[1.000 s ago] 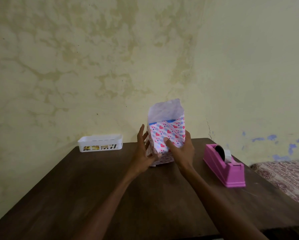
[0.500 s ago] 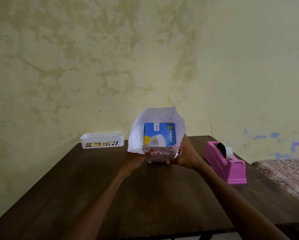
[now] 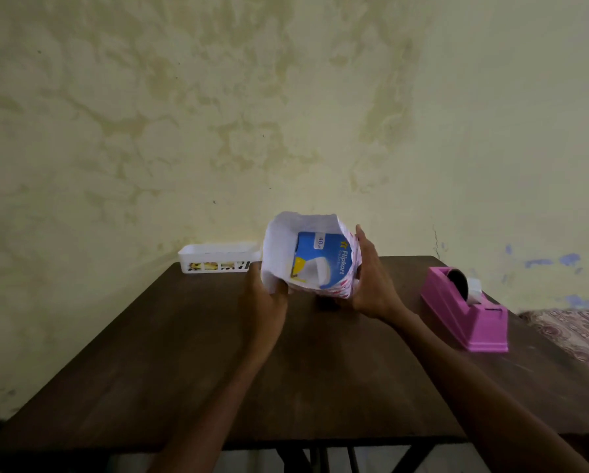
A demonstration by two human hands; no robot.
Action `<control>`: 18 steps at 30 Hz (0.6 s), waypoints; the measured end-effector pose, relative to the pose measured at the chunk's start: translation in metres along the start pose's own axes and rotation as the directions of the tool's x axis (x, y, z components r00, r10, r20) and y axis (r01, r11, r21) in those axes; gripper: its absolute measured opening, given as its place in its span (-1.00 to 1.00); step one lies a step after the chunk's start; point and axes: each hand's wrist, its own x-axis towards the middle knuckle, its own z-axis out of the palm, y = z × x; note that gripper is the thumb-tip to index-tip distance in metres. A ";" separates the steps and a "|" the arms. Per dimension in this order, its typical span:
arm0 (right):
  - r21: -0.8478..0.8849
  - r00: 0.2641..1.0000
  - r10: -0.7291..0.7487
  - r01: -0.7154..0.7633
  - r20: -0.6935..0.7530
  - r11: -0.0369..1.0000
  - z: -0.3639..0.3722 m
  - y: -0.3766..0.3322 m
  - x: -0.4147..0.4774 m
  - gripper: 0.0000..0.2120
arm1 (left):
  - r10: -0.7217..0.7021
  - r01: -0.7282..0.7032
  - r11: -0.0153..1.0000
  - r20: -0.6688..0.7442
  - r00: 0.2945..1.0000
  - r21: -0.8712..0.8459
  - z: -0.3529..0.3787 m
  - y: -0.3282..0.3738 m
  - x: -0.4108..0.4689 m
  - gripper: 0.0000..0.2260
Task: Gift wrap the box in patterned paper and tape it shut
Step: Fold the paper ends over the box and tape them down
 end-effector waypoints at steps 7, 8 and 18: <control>-0.022 0.995 0.098 -0.098 -0.009 0.995 0.016 0.032 0.004 0.03 | 0.058 -0.064 0.990 0.054 0.997 0.127 -0.023 -0.011 0.006 -0.57; -0.011 0.993 0.119 -0.119 0.003 0.993 0.020 0.038 0.005 0.00 | 0.056 -0.066 0.989 0.079 0.995 0.133 -0.024 -0.011 0.007 -0.54; 0.259 0.987 0.149 -0.130 -0.056 0.957 0.074 0.139 0.038 0.02 | 0.108 -0.110 0.993 0.055 0.993 0.041 -0.014 -0.001 -0.006 -0.52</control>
